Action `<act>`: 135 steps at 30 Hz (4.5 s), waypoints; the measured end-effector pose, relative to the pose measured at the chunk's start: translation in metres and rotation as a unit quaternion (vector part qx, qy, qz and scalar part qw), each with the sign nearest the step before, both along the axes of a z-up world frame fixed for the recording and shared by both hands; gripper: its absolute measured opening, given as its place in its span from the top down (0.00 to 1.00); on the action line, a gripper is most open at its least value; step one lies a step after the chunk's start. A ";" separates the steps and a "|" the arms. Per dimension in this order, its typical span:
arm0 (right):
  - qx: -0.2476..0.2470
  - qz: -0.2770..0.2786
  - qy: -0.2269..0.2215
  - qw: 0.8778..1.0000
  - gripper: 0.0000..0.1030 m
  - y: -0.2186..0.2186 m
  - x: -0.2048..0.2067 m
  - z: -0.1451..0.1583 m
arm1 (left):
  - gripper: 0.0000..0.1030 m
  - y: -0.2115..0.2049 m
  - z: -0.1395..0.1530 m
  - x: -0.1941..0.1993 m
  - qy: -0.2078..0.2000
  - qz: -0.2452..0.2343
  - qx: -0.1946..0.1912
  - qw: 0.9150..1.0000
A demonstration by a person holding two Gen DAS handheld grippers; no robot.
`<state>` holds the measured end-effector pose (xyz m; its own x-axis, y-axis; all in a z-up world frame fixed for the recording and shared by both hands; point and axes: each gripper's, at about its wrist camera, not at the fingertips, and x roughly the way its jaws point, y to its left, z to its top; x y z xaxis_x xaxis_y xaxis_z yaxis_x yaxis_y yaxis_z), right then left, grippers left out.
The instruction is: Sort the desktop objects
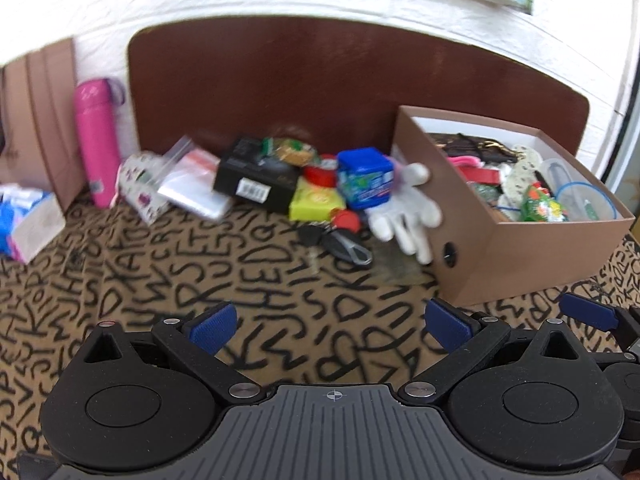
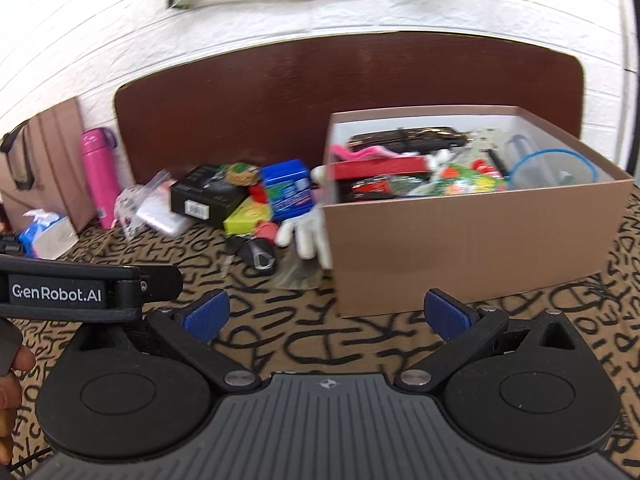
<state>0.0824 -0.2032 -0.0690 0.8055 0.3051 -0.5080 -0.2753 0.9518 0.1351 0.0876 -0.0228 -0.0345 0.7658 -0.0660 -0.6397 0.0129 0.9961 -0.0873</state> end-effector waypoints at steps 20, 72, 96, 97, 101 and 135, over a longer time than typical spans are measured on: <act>-0.015 0.102 -0.007 0.995 0.00 0.079 0.017 -0.015 | 0.00 0.066 -0.023 0.019 0.013 0.034 -0.009 0.999; -0.064 0.073 0.025 0.995 0.58 0.116 0.143 -0.065 | 0.57 0.032 -0.079 0.197 0.055 -0.046 -0.049 0.996; -0.082 0.136 0.046 0.986 0.59 0.085 0.027 -0.057 | 0.90 0.028 -0.075 0.076 0.097 -0.080 -0.117 0.985; -0.082 0.138 0.046 0.986 0.59 0.082 0.019 -0.056 | 0.90 0.026 -0.074 0.069 0.097 -0.083 -0.115 0.985; -0.080 0.143 0.051 0.985 0.59 0.068 -0.005 -0.055 | 0.90 0.017 -0.074 0.044 0.103 -0.097 -0.115 0.983; -0.077 0.106 0.045 0.990 0.47 0.027 -0.041 -0.057 | 0.58 -0.041 -0.076 0.025 0.078 -0.155 -0.041 0.984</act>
